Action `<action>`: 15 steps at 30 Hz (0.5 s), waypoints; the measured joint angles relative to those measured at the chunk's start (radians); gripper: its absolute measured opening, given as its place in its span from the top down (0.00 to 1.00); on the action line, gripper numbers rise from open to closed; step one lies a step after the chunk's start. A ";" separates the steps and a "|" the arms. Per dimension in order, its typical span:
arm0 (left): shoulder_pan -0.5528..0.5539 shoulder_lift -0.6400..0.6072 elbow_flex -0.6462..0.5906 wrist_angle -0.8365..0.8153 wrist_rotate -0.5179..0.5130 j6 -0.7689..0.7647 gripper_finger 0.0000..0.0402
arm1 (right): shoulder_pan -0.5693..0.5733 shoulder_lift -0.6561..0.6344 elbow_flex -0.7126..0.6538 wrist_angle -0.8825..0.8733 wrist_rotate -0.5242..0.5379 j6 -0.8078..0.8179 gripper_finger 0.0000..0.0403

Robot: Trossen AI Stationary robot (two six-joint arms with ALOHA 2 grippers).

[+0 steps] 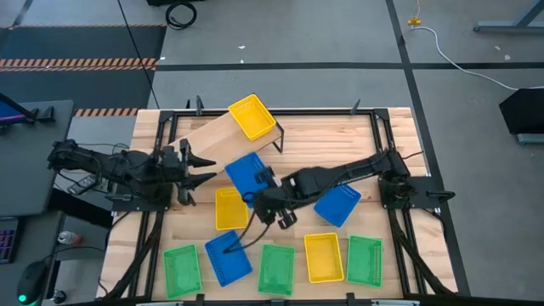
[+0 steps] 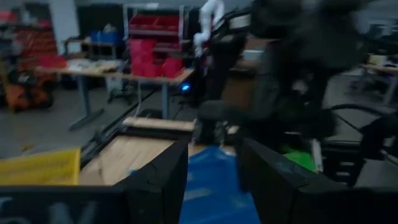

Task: Stack baskets on shelf by color
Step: Put the center blue basket on the shelf

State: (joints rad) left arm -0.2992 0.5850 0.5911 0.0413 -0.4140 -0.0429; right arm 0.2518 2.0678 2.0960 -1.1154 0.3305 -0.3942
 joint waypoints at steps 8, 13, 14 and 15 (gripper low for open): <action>-0.089 0.003 0.000 0.058 0.000 0.067 0.66 | -0.095 0.000 0.000 0.155 -0.014 -0.189 0.97; -0.105 0.004 0.000 0.066 0.000 0.089 0.69 | -0.143 0.000 0.000 0.289 -0.019 -0.325 0.97; -0.105 0.003 0.000 0.066 0.000 0.089 0.69 | -0.153 0.000 0.000 0.312 -0.022 -0.339 0.97; -0.105 0.004 0.000 0.066 0.000 0.090 0.69 | -0.165 0.000 0.000 0.332 -0.030 -0.349 0.97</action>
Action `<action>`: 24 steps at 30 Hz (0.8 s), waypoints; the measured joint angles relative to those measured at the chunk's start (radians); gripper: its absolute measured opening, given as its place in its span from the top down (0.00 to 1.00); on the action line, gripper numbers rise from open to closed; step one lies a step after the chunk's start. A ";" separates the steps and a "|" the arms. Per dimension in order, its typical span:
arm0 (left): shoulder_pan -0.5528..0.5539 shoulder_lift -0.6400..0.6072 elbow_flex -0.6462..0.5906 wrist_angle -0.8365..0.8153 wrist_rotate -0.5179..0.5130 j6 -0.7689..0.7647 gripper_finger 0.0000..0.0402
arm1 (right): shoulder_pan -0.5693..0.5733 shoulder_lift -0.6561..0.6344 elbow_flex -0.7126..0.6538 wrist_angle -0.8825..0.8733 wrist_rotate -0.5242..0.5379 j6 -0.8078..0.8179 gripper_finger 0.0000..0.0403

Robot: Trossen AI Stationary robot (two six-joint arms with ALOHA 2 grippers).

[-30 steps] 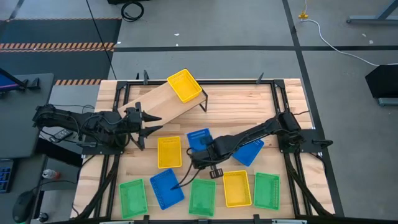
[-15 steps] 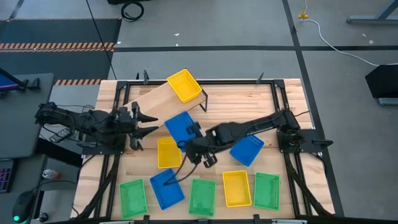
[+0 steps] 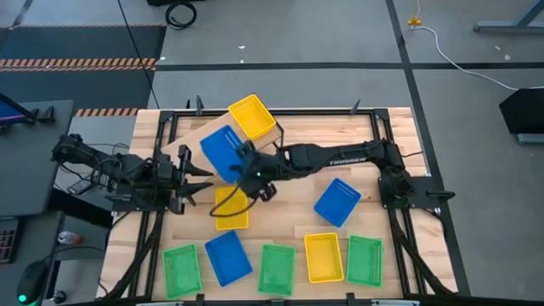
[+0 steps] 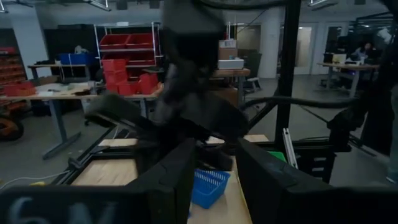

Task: Stack baskets on shelf by color
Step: Put the center blue basket on the shelf

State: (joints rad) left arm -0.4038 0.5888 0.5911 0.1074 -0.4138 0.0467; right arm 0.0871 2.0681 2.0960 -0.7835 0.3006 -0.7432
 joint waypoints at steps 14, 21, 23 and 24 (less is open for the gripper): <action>0.000 0.000 0.000 0.000 0.000 0.002 0.70 | -0.097 0.062 -0.002 0.069 -0.130 -0.032 0.97; 0.000 0.000 0.000 0.000 0.000 0.002 0.70 | -0.115 0.075 -0.003 0.088 -0.086 -0.084 0.96; 0.000 0.000 0.000 0.000 0.000 0.002 0.70 | -0.119 0.075 -0.004 0.099 -0.085 -0.081 0.96; 0.000 0.000 0.000 0.000 0.000 0.002 0.70 | -0.120 0.075 -0.004 0.103 -0.085 -0.079 0.96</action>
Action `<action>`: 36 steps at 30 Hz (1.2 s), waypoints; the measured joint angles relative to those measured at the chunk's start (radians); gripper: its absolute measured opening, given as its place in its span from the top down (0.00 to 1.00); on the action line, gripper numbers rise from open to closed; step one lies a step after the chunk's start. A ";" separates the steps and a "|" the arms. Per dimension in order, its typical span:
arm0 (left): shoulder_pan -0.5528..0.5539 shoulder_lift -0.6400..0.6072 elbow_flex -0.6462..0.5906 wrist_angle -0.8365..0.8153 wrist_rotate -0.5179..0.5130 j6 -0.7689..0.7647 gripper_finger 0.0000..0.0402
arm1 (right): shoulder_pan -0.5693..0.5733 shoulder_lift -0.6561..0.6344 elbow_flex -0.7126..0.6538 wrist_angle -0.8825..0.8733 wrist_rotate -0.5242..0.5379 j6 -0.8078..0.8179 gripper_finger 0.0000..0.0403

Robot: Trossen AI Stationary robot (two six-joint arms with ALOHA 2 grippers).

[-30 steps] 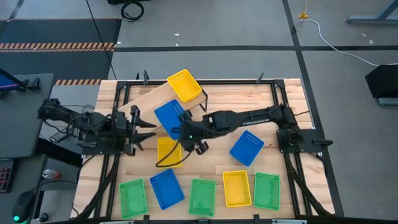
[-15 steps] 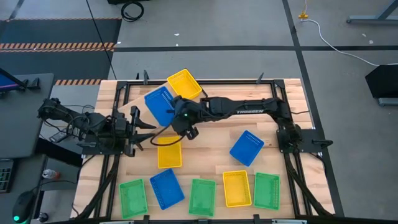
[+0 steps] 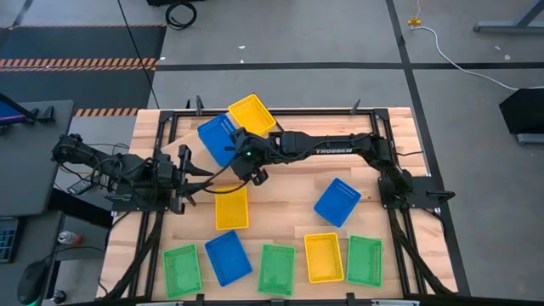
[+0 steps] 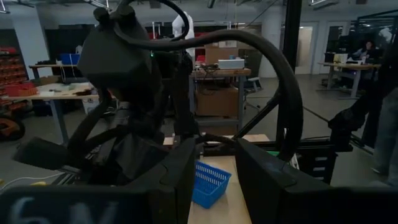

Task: Stack baskets on shelf by color
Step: Put the center blue basket on the shelf

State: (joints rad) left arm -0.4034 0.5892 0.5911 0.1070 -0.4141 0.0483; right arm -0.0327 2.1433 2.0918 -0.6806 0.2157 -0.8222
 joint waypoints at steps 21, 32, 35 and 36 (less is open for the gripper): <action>0.000 0.000 0.000 -0.005 0.000 -0.010 0.70 | -0.004 0.000 0.000 -0.016 -0.011 0.071 0.86; 0.000 0.000 0.000 -0.006 -0.002 -0.011 0.70 | -0.034 0.000 0.000 -0.015 -0.011 0.141 0.76; 0.000 0.000 0.000 -0.006 -0.001 -0.011 0.70 | -0.044 0.000 0.000 -0.006 -0.012 0.150 0.76; 0.000 0.000 0.000 -0.006 -0.001 -0.011 0.70 | -0.046 0.000 0.000 -0.006 -0.018 0.150 0.76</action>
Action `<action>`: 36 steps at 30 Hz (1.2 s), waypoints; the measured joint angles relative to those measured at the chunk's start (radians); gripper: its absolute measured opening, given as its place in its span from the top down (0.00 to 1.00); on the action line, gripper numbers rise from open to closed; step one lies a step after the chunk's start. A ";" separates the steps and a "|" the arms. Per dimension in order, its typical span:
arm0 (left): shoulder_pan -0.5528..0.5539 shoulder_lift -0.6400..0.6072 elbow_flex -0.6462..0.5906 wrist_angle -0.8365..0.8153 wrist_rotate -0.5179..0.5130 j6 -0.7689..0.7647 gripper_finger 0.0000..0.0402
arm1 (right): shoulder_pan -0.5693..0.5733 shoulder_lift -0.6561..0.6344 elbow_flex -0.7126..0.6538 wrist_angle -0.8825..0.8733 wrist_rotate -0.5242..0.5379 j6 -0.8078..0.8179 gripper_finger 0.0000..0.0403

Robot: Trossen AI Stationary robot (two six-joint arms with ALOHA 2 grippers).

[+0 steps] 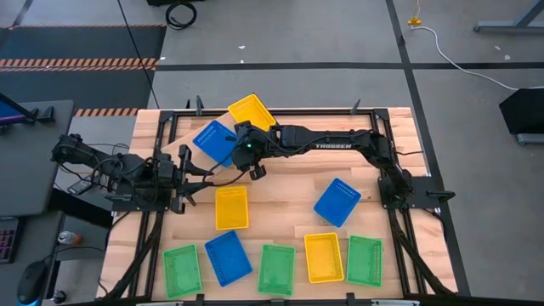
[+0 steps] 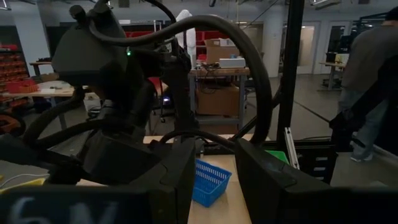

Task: Stack baskets on shelf by color
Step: Put the center blue basket on the shelf

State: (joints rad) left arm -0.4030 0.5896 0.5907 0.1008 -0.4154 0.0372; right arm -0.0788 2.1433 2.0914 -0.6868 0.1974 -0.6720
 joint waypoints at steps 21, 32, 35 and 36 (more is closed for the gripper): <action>0.000 0.000 0.000 -0.002 0.001 0.000 0.70 | -0.018 -0.002 -0.066 0.074 -0.035 0.033 0.88; 0.000 0.000 0.000 -0.001 0.001 0.000 0.70 | -0.017 -0.002 -0.067 0.095 -0.001 -0.033 0.90; 0.000 0.000 0.000 -0.001 0.001 0.000 0.70 | -0.017 -0.002 -0.067 0.094 -0.001 -0.045 0.90; 0.000 0.000 0.000 -0.001 0.001 0.000 0.70 | -0.017 -0.002 -0.067 0.094 -0.001 -0.051 0.90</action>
State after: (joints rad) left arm -0.4031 0.5900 0.5903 0.0998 -0.4141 0.0368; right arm -0.0959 2.1414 2.0243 -0.5930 0.1963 -0.7225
